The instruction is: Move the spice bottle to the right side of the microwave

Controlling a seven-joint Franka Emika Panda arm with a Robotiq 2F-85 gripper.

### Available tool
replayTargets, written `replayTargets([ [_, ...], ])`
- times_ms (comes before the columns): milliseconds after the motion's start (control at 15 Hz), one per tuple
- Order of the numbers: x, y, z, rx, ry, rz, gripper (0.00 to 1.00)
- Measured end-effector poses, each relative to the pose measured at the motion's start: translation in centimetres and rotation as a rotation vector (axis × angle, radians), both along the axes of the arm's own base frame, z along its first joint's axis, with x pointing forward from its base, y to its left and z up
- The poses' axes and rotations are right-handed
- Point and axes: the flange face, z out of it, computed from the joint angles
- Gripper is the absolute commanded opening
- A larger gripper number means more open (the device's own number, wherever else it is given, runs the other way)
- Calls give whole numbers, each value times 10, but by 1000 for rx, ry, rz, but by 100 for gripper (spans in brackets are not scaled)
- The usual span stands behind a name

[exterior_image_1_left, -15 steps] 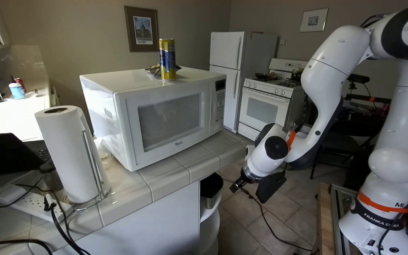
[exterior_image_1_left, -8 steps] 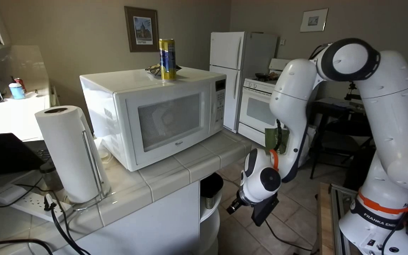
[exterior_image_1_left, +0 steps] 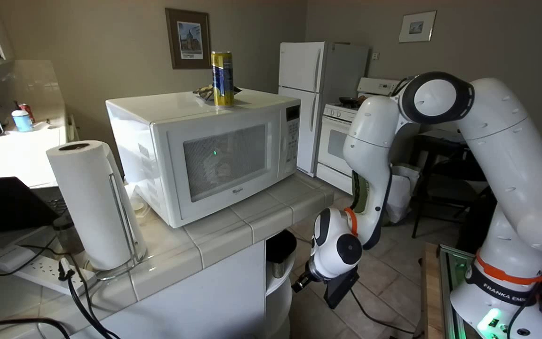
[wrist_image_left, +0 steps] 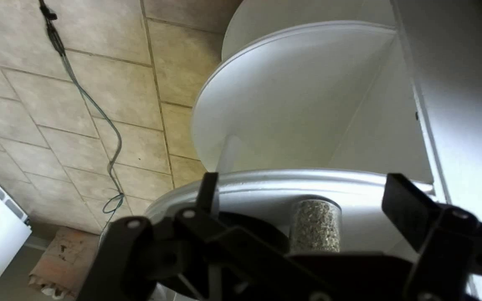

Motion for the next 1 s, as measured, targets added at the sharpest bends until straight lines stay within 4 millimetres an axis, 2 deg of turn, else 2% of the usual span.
replayTargets([
  [333, 3, 0, 0, -2, -4, -5, 100],
  [667, 32, 9, 3, 4, -62, -10, 100],
  [1000, 57, 13, -4, 15, -133, -29, 100],
])
